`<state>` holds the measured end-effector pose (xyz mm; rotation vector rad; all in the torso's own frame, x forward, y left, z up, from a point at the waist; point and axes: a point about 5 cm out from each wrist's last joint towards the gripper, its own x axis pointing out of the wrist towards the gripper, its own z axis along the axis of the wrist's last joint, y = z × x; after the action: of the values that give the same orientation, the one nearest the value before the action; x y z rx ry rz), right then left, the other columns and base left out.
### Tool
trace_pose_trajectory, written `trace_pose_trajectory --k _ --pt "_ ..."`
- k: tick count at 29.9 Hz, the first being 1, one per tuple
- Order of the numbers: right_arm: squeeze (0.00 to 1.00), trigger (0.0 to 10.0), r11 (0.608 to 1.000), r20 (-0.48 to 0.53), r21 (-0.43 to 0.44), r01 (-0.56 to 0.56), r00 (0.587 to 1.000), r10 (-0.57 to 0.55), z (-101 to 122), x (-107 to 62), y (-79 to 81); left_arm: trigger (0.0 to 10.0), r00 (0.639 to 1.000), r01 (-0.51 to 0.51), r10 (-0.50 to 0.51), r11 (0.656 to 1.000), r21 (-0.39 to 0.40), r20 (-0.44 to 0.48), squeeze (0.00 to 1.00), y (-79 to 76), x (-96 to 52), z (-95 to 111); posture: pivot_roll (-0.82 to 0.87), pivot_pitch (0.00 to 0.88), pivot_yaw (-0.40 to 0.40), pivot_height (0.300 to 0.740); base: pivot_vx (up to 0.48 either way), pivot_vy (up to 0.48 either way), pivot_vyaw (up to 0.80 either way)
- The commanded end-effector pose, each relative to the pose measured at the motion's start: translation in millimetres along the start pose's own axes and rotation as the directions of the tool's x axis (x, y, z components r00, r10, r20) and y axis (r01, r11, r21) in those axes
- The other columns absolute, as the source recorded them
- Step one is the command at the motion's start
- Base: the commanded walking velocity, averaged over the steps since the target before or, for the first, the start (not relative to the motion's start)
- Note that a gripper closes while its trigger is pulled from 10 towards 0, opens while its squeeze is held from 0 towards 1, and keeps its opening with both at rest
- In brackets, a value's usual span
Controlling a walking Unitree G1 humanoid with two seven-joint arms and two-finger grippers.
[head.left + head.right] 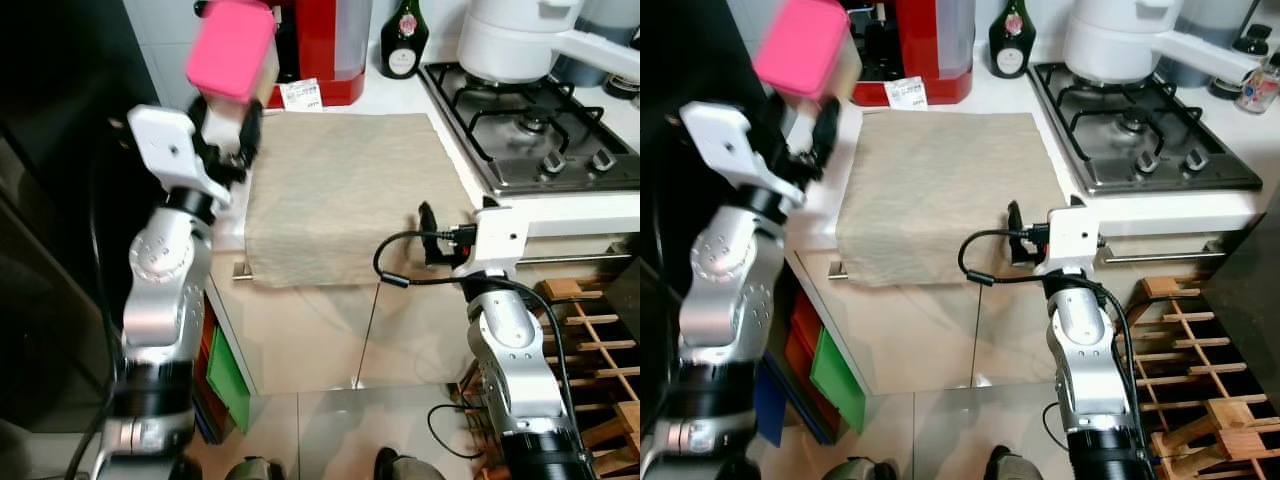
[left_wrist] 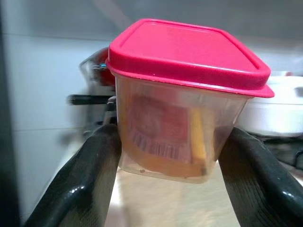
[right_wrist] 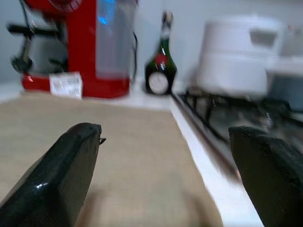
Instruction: Restocking fridge
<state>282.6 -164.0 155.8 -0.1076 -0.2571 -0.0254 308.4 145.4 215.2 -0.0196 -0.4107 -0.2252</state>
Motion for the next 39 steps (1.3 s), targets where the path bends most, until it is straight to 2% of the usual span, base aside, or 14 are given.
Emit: trace_pose_trajectory --k 1,3,6,13,19,25,39 --pt "0.08 10.0 1.000 0.020 -0.011 0.022 1.000 -0.022 5.8 -8.0 -1.7 10.0 1.000 -0.010 0.009 0.999 0.047 0.023 0.00 -0.5 -3.5 7.9 -0.02 0.000 0.031 0.740 0.000 0.000 0.00" --pt "0.09 10.0 1.000 0.011 -0.008 0.027 1.000 -0.026 4.2 -15.8 -1.1 10.0 1.000 -0.021 0.021 0.999 0.031 -0.013 0.00 -0.7 -8.3 2.7 -0.03 0.000 0.033 0.740 0.000 0.000 0.00" --pt "0.09 10.0 1.000 0.006 -0.005 0.029 1.000 -0.029 2.6 -16.2 -1.3 10.0 0.999 -0.033 0.034 0.999 0.011 -0.036 0.00 -1.2 -8.7 0.7 -0.04 0.000 0.038 0.740 -0.175 0.000 0.00" --pt "0.08 10.0 1.000 0.064 -0.002 0.015 0.998 -0.015 11.5 8.0 1.4 10.0 0.998 -0.031 0.031 0.999 -0.006 -0.051 0.00 -11.0 -0.3 -2.8 -0.06 0.000 0.055 0.740 -0.288 0.000 0.00" --pt "0.08 10.0 1.000 0.063 -0.008 0.002 0.998 -0.001 11.5 12.4 4.8 10.0 0.997 -0.044 0.043 0.999 -0.012 -0.062 0.00 -9.8 3.2 -4.2 -0.07 0.000 0.055 0.740 -0.310 0.000 0.00" --pt "0.08 10.0 0.998 -0.022 0.040 -0.044 0.999 0.045 -5.2 8.4 12.1 10.0 0.995 -0.065 0.065 0.998 0.004 -0.075 0.00 -12.0 1.0 -7.1 -0.06 0.000 0.047 0.740 -0.389 0.000 0.00" --pt "0.08 10.0 0.994 -0.072 0.058 -0.088 0.993 0.093 -14.5 9.8 15.1 10.0 0.993 -0.074 0.074 0.997 0.006 -0.091 0.00 -18.3 -2.9 -11.9 -0.05 0.000 0.016 0.740 -0.392 0.000 0.00"
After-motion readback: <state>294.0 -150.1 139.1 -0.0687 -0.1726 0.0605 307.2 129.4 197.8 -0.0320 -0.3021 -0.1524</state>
